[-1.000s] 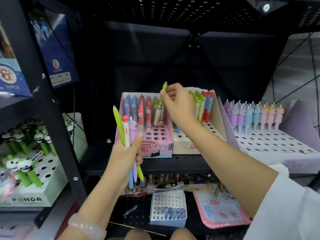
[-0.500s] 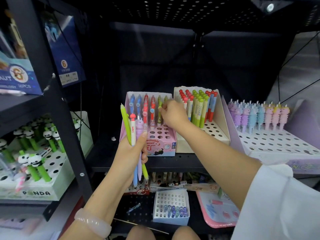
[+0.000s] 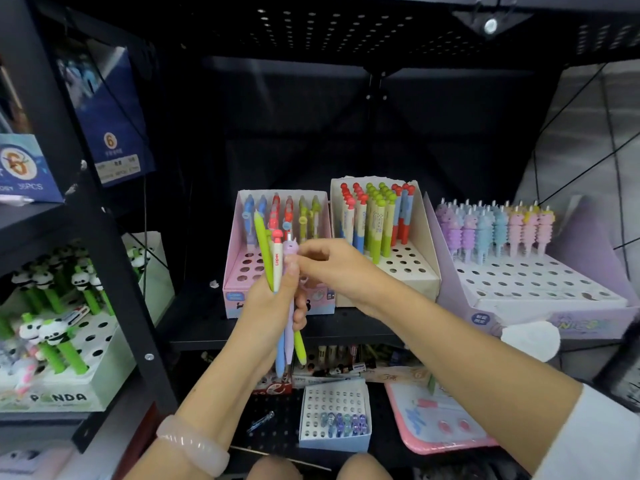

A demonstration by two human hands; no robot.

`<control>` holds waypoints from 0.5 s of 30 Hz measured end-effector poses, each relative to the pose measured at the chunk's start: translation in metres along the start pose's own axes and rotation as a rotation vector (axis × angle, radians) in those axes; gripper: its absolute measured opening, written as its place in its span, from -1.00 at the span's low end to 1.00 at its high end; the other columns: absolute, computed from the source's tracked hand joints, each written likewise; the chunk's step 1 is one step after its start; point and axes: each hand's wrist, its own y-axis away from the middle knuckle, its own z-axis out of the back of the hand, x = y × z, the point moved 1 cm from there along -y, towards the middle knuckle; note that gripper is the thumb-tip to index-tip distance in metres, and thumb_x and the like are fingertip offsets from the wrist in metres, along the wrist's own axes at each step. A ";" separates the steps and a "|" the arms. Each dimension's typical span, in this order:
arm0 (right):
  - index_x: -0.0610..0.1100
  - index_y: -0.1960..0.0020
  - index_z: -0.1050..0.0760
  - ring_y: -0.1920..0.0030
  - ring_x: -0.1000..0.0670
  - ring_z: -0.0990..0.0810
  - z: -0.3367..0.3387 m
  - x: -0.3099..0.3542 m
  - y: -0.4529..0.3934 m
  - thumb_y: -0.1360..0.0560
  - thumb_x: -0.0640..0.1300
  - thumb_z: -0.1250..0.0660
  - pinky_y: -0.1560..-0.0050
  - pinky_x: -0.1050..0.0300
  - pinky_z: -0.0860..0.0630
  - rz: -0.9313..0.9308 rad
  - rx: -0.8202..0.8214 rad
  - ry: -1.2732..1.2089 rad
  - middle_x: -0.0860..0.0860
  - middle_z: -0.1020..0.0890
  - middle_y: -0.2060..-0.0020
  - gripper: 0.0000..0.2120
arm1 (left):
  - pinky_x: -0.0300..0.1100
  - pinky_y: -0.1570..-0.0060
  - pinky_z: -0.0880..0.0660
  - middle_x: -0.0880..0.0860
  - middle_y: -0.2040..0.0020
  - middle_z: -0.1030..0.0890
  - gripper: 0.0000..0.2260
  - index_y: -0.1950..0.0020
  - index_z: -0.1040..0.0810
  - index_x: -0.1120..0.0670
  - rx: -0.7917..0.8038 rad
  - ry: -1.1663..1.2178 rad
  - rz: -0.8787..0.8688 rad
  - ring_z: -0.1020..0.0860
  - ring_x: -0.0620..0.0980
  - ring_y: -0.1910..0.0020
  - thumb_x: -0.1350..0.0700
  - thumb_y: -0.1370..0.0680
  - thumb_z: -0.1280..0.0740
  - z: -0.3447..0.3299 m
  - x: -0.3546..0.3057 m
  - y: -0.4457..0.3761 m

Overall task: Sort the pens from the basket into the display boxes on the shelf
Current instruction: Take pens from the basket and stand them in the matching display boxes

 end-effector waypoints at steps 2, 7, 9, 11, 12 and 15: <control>-0.10 0.10 -0.56 0.26 0.16 -0.54 0.010 -0.002 0.007 -0.55 -0.08 -0.26 0.19 0.27 -0.52 0.027 -0.075 -0.027 0.04 -0.59 0.26 -0.85 | -0.30 0.59 -0.34 -0.02 0.54 -0.43 -0.59 0.08 -0.48 0.17 -0.009 -0.009 0.020 -0.36 -0.10 0.59 -0.19 -0.46 -0.19 -0.015 0.001 -0.002; -0.10 0.05 -0.48 0.26 0.18 -0.59 0.061 -0.001 0.023 -0.61 -0.11 -0.14 0.28 0.34 -0.52 0.041 -0.347 -0.164 0.04 -0.61 0.22 -0.84 | -0.30 0.61 -0.27 0.05 0.39 -0.44 -0.79 0.00 -0.34 0.14 0.073 -0.025 0.071 -0.31 -0.13 0.59 -0.01 -0.62 -0.13 -0.056 0.006 -0.007; -0.09 0.10 -0.49 0.25 0.12 -0.59 0.089 0.000 0.033 -0.61 -0.13 -0.15 0.22 0.28 -0.55 0.063 -0.479 -0.190 0.03 -0.60 0.27 -0.82 | -0.31 0.61 -0.22 0.08 0.32 -0.43 -0.88 0.03 -0.28 0.10 0.083 -0.049 0.090 -0.28 -0.14 0.60 0.07 -0.63 -0.12 -0.074 0.009 -0.009; -0.12 0.09 -0.48 0.28 0.11 -0.61 0.120 0.000 0.044 -0.60 -0.14 -0.17 0.21 0.25 -0.56 0.092 -0.619 -0.172 0.03 -0.61 0.31 -0.84 | -0.31 0.61 -0.19 0.09 0.30 -0.46 -0.92 0.05 -0.28 0.10 0.111 -0.069 0.095 -0.26 -0.14 0.60 0.14 -0.63 -0.10 -0.094 0.012 -0.011; -0.15 0.06 -0.48 0.30 0.12 -0.62 0.135 -0.002 0.050 -0.60 -0.13 -0.18 0.24 0.25 -0.57 0.100 -0.688 -0.130 0.03 -0.61 0.32 -0.86 | -0.31 0.60 -0.19 0.08 0.29 -0.47 -0.94 0.03 -0.30 0.11 0.133 -0.076 0.092 -0.26 -0.14 0.60 0.16 -0.63 -0.10 -0.103 0.013 -0.011; -0.20 0.01 -0.42 0.22 -0.07 -0.65 0.174 -0.013 0.066 -0.58 -0.13 -0.21 0.17 0.12 -0.61 0.097 -0.861 0.086 -0.17 -0.62 0.28 -0.88 | -0.31 0.58 -0.25 0.03 0.28 -0.49 -0.93 -0.04 -0.37 0.10 0.185 -0.096 0.073 -0.31 -0.14 0.58 0.16 -0.63 -0.12 -0.125 0.016 -0.011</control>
